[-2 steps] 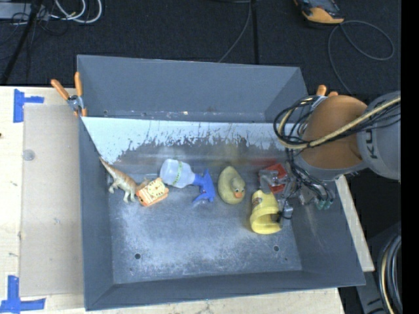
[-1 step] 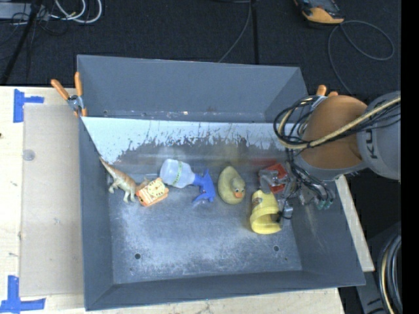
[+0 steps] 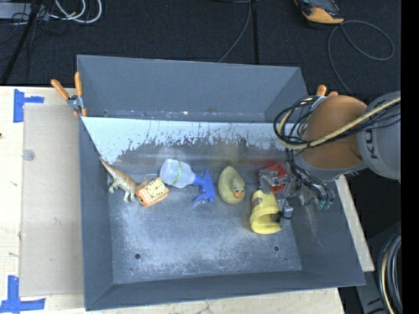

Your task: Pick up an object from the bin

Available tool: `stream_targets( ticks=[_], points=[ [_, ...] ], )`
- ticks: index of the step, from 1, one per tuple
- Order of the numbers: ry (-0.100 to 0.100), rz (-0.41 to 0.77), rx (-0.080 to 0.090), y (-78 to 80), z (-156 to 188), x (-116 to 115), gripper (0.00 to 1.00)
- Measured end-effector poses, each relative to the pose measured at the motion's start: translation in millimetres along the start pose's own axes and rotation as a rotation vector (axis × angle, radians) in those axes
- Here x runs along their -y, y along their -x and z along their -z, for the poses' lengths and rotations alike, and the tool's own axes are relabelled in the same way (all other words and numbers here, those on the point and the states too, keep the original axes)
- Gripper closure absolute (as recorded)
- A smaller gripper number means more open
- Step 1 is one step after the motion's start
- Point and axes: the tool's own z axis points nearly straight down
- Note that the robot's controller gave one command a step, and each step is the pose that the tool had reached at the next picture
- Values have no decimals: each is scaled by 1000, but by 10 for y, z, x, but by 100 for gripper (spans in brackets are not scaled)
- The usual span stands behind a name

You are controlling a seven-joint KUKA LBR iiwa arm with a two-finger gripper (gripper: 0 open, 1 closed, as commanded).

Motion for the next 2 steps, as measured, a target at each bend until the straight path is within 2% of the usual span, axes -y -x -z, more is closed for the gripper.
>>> stream_targets(
  ticks=[2],
  points=[
    [0, 1, 0, 0, 0, 0, 100]
  ],
)
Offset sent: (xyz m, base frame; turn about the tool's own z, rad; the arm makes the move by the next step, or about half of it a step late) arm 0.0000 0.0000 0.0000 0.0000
